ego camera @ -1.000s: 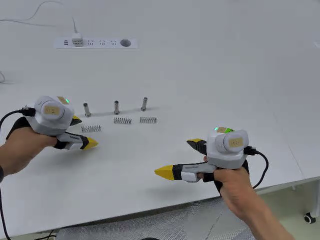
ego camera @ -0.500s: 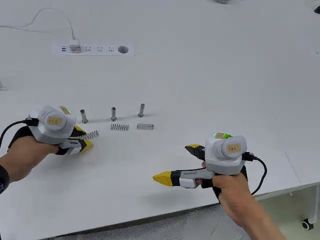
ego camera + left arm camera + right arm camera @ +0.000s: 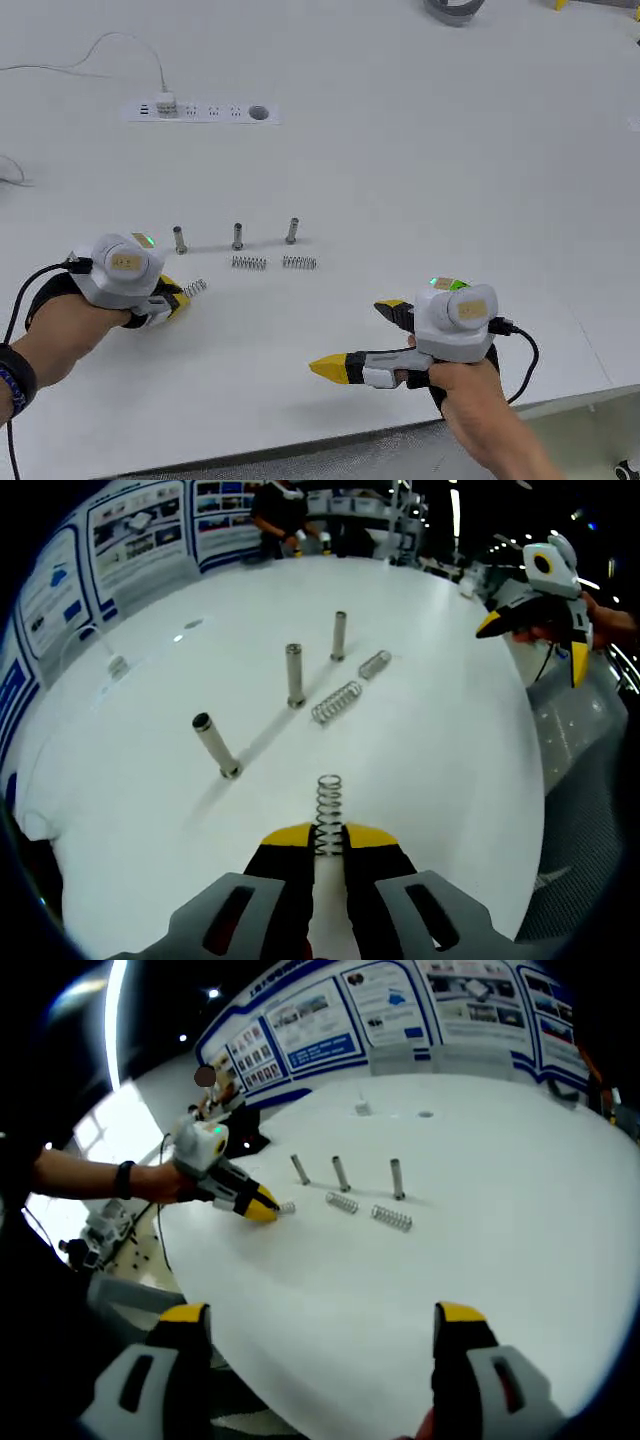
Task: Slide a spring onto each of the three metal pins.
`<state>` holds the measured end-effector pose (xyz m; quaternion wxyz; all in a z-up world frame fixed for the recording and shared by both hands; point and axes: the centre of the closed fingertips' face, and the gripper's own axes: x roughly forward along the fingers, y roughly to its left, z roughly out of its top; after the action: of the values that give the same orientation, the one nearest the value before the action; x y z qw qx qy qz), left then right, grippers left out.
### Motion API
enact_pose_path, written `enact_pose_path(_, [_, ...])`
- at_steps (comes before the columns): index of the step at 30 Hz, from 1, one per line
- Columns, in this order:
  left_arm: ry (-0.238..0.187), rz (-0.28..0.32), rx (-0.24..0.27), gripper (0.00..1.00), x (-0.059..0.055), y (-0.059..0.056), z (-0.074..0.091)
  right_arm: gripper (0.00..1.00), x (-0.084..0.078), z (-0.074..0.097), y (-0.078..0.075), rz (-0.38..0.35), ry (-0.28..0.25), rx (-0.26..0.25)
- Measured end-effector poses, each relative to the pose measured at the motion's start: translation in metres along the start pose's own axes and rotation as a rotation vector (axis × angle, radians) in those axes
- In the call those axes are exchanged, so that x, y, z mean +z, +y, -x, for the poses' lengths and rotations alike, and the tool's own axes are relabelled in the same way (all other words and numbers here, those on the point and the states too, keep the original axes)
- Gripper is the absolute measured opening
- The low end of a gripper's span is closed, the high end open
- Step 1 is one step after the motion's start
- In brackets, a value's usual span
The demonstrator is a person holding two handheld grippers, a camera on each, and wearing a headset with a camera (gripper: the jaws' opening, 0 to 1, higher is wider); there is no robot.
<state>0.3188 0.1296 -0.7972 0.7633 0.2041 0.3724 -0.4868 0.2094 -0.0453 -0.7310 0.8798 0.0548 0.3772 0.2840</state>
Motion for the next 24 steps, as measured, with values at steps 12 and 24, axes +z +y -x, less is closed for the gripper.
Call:
enact_pose_path(12, [-0.027,0.063,0.029,0.1,-0.013,-0.014,0.03,0.93,-0.008,0.001,0.005,-0.003,0.008,0.017])
enact_pose_path(24, [-0.088,0.115,0.059,0.1,-0.009,-0.02,0.064,0.93,-0.015,-0.004,0.014,0.004,0.022,0.053])
